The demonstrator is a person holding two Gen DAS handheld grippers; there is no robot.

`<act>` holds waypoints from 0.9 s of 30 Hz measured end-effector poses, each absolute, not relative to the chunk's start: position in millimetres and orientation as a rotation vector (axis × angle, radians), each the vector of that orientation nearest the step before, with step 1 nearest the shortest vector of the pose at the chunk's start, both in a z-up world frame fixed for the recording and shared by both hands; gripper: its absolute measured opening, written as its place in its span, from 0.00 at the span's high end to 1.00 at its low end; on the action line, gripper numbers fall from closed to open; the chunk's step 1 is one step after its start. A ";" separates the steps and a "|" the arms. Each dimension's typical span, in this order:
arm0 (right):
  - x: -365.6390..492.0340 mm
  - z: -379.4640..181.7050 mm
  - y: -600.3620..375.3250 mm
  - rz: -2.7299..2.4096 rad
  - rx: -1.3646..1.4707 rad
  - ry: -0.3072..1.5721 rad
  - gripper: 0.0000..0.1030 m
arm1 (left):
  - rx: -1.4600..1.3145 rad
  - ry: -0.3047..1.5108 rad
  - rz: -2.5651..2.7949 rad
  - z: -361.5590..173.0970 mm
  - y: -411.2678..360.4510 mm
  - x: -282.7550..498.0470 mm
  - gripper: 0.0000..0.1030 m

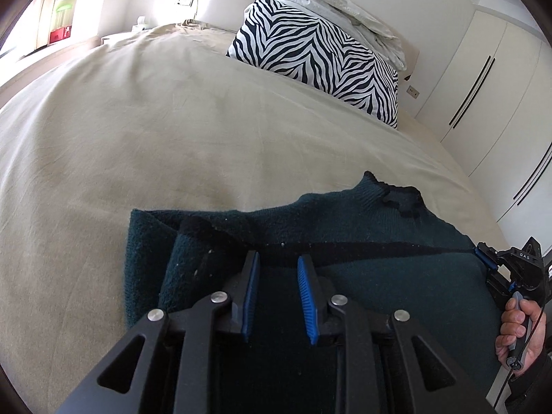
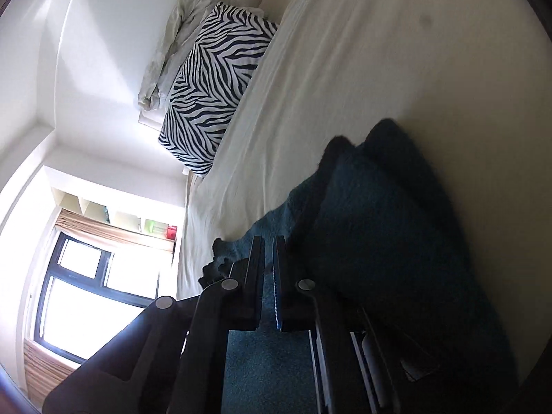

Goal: Fold small clothes

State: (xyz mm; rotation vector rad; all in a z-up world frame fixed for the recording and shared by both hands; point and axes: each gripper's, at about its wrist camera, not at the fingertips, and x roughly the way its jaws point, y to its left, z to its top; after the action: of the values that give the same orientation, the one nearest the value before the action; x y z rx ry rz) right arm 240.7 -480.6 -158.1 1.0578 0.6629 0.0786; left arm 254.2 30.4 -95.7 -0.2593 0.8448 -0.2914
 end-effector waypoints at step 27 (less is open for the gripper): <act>30.9 -140.3 -439.9 -0.009 1.040 0.715 0.67 | 0.004 0.964 -0.189 -90.5 -32.1 115.5 0.59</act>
State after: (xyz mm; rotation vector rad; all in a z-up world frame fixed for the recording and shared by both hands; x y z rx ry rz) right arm 30.9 -439.9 -140.3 1.0398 0.7150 -0.0090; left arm 115.5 -32.1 -90.5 0.0044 0.9643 -0.1891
